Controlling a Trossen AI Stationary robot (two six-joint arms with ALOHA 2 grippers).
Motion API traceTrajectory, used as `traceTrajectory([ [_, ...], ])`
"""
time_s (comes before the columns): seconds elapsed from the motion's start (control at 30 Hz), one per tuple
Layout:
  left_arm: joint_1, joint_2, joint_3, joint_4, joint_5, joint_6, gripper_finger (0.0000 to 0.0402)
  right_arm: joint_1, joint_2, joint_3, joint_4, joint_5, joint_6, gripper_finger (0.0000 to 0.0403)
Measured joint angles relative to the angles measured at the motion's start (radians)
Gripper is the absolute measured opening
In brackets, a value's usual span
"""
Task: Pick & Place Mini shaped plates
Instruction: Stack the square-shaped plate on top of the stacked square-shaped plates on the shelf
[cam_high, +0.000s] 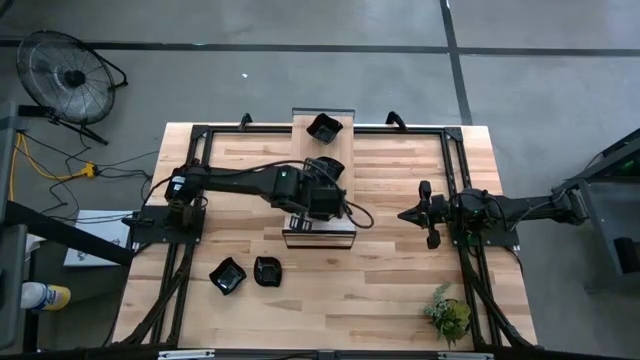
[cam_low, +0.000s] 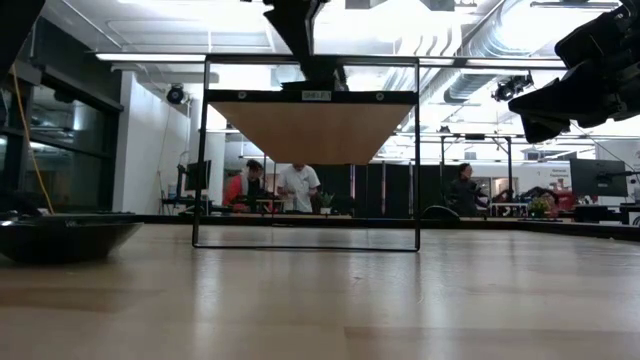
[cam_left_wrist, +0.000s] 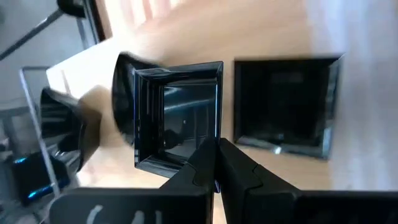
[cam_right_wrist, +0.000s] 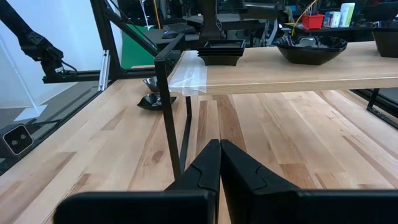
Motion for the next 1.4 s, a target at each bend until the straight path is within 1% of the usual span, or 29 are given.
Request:
traceTrajectory([
  [0.07, -0.014, 0.0, 0.0, 0.028, 0.008, -0.008, 0.0005, 0.0, 0.0, 0.0, 0.0, 0.0, 0.0, 0.0005],
  [0.13, -0.035, 0.0, 0.0, 0.04, -0.017, -0.024, 0.0005, 0.0, 0.0, 0.0, 0.0, 0.0, 0.0, 0.0005],
  [0.23, -0.063, 0.0, 0.0, 0.036, -0.052, -0.056, 0.0005, 0.0, 0.0, 0.0, 0.0, 0.0, 0.0, 0.0005],
  [0.47, -0.116, 0.0, -0.001, 0.029, -0.073, -0.116, 0.0005, 0.0, 0.0, 0.0, 0.0, 0.0, 0.0, 0.0005],
  [0.6, -0.132, 0.001, -0.054, 0.038, -0.076, -0.164, 0.0005, 0.0, 0.0, 0.0, 0.0, 0.0, 0.0, 0.0005],
  [0.7, -0.141, 0.002, -0.09, 0.053, -0.072, -0.173, 0.0005, 0.0, 0.0, 0.0, 0.0, 0.0, 0.0, 0.0004],
  [0.8, -0.142, 0.002, -0.118, 0.103, -0.044, -0.158, 0.0005, 0.0, 0.0, 0.0, 0.0, 0.0, 0.0, 0.0005],
  [0.9, -0.141, 0.002, -0.126, 0.112, -0.038, -0.158, 0.0005, 0.0, 0.0, 0.0, 0.0, 0.0, 0.0, 0.0004],
  [1.07, -0.14, 0.002, -0.126, 0.102, -0.04, -0.156, 0.0005, 0.0, 0.0, 0.0, 0.0, 0.0, 0.0, 0.0004],
  [1.23, -0.14, 0.002, -0.126, 0.088, -0.077, -0.182, 0.0005, 0.0, 0.0, 0.0, 0.0, 0.0, 0.0, 0.0004],
  [1.4, -0.14, 0.001, -0.131, 0.053, -0.057, -0.182, 0.0005, 0.0, 0.0, 0.0, 0.0, 0.0, 0.0, 0.0005],
])
